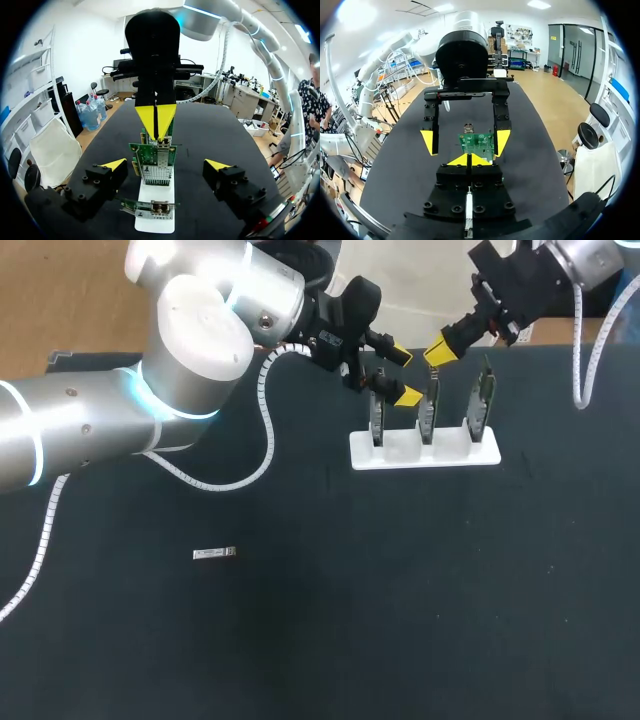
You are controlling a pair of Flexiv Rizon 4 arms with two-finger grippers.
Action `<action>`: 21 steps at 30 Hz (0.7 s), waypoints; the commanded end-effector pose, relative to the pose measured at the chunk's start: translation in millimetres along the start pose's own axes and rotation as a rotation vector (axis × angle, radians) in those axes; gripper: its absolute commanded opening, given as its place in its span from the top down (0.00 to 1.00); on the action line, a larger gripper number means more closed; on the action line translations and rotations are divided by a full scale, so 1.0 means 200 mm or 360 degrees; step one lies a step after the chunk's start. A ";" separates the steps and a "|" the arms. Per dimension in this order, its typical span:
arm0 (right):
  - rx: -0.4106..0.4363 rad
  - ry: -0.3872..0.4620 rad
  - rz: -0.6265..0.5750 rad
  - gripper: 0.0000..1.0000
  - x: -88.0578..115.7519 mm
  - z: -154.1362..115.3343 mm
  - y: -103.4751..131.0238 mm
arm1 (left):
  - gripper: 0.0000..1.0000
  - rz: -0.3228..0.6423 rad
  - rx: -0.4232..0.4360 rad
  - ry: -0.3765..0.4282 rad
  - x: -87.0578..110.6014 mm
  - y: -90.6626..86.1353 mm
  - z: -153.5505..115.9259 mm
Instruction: Pick up the optical module with the left hand, and insert it into the network port with the right hand.
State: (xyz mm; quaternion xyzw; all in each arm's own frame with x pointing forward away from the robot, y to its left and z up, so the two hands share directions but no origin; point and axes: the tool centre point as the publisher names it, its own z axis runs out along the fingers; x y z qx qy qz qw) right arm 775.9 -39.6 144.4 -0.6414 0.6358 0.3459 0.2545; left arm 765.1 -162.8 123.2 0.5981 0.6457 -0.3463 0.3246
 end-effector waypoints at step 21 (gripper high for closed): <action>-0.0001 -0.0019 0.0061 1.00 0.06 0.04 0.02 | 0.00 0.0000 -0.0003 0.0002 0.00 0.00 0.00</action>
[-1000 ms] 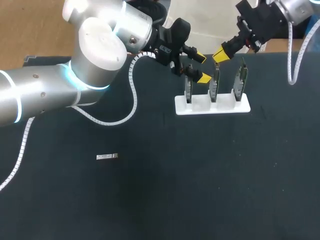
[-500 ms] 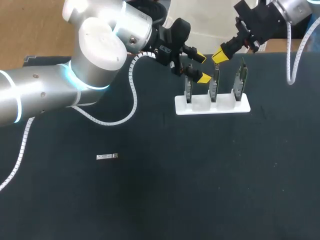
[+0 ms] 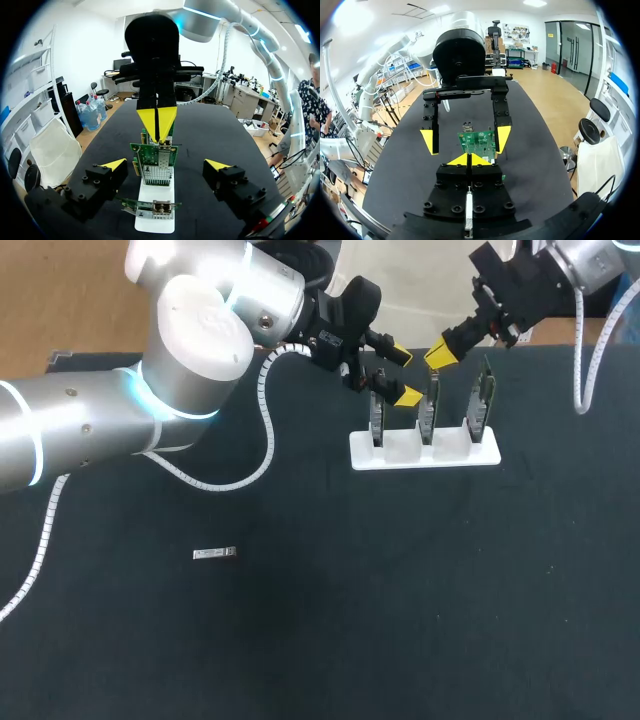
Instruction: Pick up the optical module with the left hand, and insert it into the network port with the right hand.
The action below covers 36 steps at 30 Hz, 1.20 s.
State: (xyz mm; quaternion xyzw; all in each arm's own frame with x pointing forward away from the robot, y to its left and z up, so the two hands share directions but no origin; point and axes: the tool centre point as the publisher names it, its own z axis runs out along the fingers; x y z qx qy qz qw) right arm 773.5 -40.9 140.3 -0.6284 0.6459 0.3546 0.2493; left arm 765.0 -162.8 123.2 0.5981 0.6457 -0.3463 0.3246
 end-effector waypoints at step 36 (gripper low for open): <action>0.0012 -0.0072 -0.0050 1.00 0.15 -0.42 0.07 | 0.00 0.0000 -0.0003 0.0002 0.00 0.00 0.00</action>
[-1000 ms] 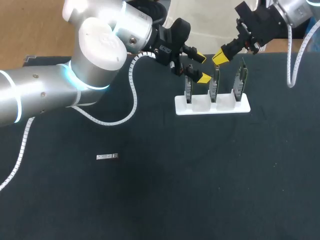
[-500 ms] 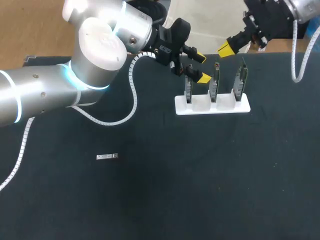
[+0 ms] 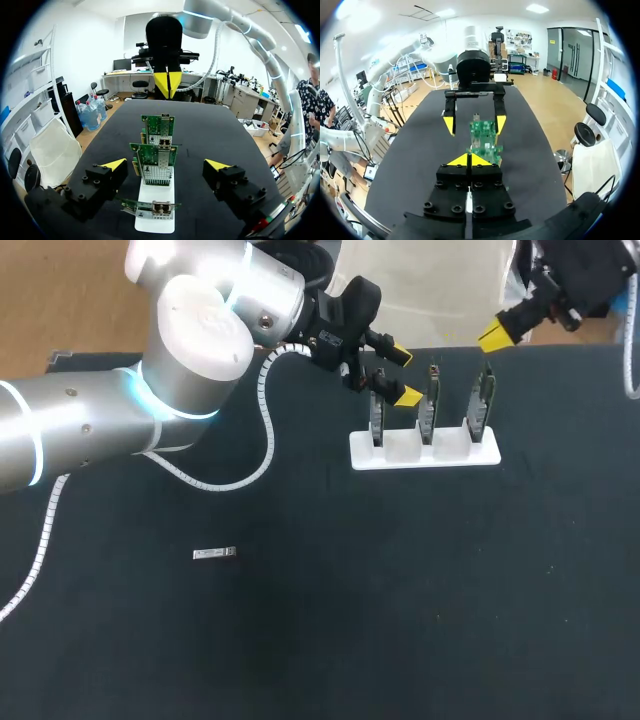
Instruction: Pick up the optical module with the left hand, and insert it into the network port with the right hand.
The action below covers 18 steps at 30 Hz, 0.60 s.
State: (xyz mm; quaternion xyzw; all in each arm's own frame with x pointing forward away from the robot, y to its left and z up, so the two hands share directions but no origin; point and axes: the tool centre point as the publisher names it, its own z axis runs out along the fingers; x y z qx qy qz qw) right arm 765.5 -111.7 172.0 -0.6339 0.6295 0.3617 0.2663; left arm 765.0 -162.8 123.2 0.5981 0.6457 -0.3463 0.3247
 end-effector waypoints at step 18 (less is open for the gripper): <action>-0.0033 0.0036 0.0064 1.00 0.17 -0.11 0.02 | 0.00 0.0000 -0.0003 0.0002 0.00 0.00 0.00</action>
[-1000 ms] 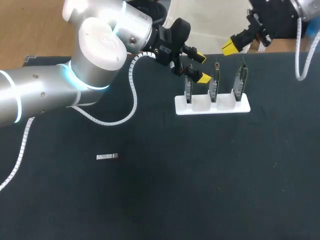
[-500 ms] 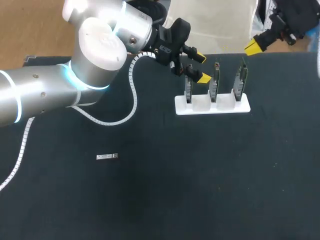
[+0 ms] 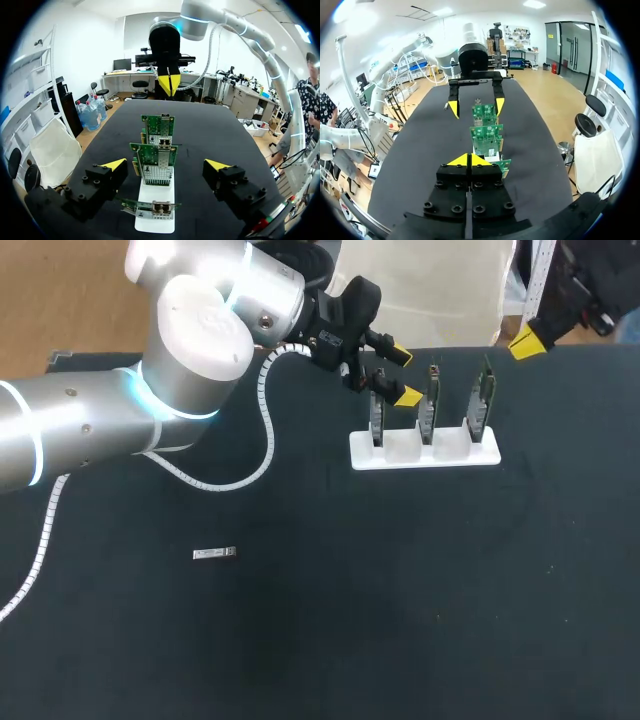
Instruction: Pick up the optical module with the left hand, and insert it into the network port with the right hand.
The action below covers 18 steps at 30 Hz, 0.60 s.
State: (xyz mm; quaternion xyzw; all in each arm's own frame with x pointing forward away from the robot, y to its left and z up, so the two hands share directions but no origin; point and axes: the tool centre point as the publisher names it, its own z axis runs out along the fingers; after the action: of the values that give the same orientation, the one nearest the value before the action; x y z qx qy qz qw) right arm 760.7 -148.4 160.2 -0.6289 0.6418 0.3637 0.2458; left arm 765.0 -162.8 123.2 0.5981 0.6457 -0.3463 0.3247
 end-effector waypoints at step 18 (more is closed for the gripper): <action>0.0097 0.0001 0.0018 0.00 0.03 -0.01 -0.03 | 0.00 0.0000 -0.0003 0.0002 0.00 0.00 0.00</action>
State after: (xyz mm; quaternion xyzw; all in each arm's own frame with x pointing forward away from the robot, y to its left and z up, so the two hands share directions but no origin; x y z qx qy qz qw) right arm 772.8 -154.1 156.8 -0.6173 0.6542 0.3534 0.2569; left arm 765.0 -162.8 123.2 0.5981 0.6457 -0.3463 0.3247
